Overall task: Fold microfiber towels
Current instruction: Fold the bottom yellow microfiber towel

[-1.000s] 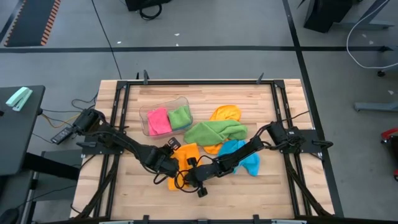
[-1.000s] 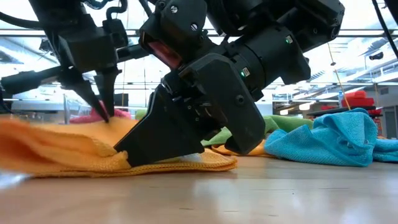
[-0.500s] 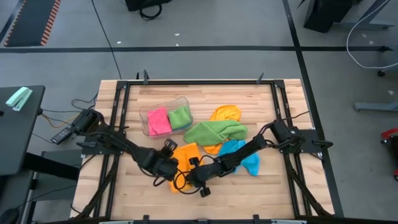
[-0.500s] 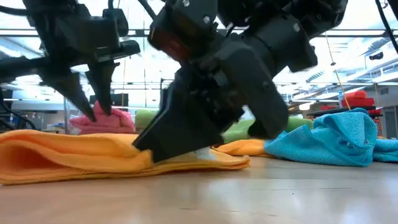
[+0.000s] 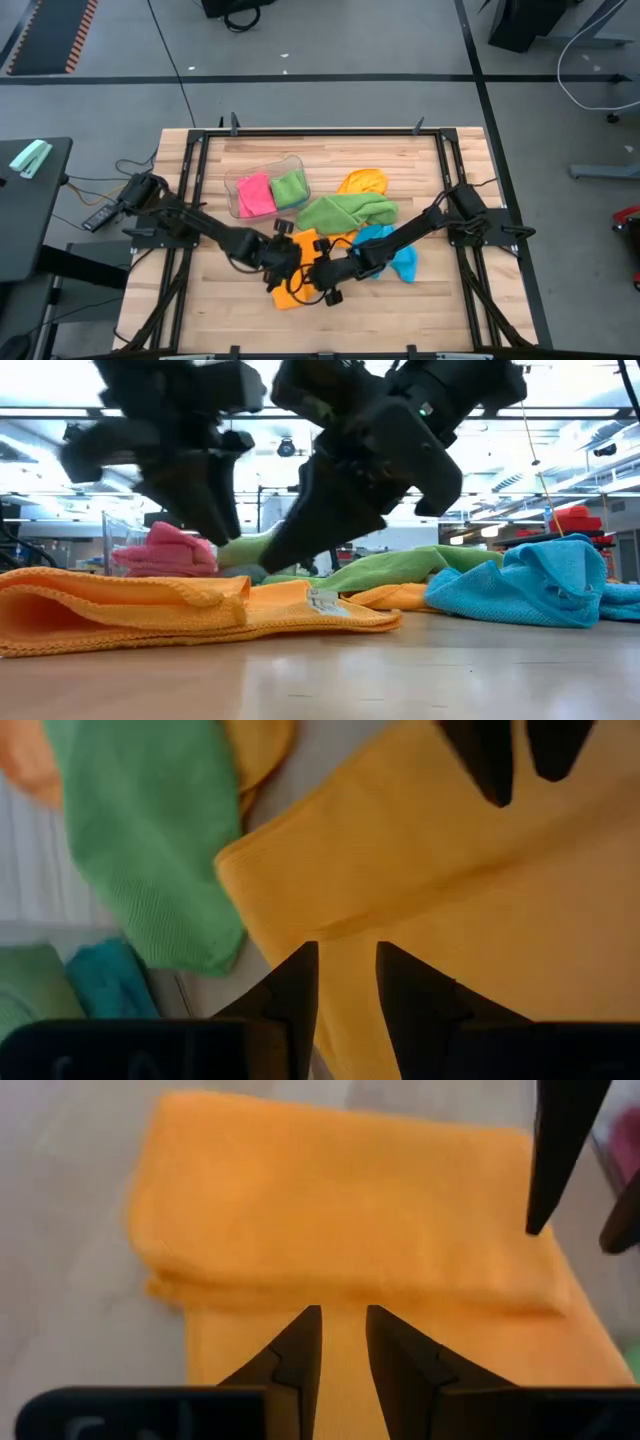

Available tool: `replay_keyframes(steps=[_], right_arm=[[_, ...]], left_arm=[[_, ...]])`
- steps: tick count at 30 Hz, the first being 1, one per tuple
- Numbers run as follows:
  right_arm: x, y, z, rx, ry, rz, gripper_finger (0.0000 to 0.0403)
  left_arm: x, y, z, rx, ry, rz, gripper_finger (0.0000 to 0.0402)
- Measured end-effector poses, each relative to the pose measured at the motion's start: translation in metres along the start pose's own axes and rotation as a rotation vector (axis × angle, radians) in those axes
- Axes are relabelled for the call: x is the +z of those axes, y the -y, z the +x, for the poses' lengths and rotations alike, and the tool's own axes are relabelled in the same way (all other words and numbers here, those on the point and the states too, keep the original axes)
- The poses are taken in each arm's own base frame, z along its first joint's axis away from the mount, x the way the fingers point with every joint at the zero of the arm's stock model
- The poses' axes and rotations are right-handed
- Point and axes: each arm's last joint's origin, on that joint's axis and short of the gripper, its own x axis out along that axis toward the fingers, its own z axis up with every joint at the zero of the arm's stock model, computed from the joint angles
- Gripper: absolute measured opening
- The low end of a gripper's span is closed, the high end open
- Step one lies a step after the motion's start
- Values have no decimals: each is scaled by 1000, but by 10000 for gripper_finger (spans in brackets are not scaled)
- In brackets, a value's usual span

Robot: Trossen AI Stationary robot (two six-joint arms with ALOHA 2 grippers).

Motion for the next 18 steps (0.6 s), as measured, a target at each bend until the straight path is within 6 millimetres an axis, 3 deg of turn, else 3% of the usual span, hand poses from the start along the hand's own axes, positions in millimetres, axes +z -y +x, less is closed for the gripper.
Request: replay_keyframes(steps=[10, 18], right_arm=[[-12, 1, -2, -58, -81, 8, 92], [-13, -2, -4, -73, -87, -3, 92]], left_arm=[[1, -36, 17, -134, -24, -256, 157], [-4, -36, 41, -157, -87, -267, 165]])
